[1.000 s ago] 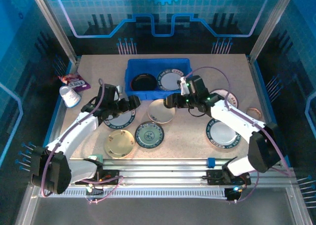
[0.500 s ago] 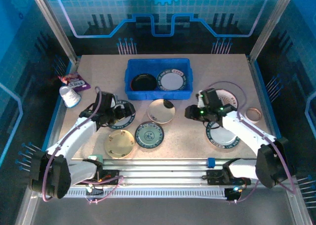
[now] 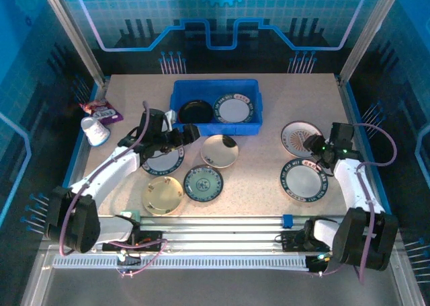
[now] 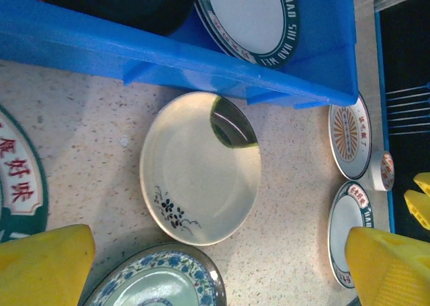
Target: Place the plates into the plastic bin on the countertop
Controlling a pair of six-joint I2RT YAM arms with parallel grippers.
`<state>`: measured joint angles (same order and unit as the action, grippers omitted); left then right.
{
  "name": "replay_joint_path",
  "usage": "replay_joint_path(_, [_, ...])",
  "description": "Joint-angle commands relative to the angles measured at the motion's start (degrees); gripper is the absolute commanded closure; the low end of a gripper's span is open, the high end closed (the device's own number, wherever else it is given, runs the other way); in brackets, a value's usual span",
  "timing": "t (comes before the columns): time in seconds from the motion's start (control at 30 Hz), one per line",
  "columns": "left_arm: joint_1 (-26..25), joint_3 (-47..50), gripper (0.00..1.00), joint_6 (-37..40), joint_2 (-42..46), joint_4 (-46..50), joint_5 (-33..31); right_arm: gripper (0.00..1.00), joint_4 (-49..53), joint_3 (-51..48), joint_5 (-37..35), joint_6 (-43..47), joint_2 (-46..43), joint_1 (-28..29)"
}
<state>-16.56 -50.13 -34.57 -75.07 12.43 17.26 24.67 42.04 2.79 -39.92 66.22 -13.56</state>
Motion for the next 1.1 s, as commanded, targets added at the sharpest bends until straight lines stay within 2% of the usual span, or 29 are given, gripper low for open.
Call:
replay_joint_path(0.0, [-0.6,-1.4,0.03,-1.3,-2.3,-5.0,3.7,0.43,0.7,0.6,-1.9,0.2,0.7,-2.5])
replay_joint_path(0.23, [-1.1,-1.7,0.03,-2.0,-5.7,-9.5,5.9,0.46,-1.5,1.2,-1.7,2.6,5.5,-8.2])
replay_joint_path(0.37, [-1.1,-1.7,0.03,-1.9,-6.6,-11.3,6.8,0.49,-7.3,-0.5,2.1,2.1,9.3,-10.6])
replay_joint_path(0.57, [-1.7,-2.8,0.03,-1.9,-7.4,-11.4,6.6,0.53,-15.2,-0.4,5.6,-0.2,15.8,-10.7])
replay_joint_path(1.07, [-2.1,-2.7,0.03,-2.0,-7.7,-11.7,5.9,0.58,-21.1,2.1,6.5,-2.3,26.4,-10.0])
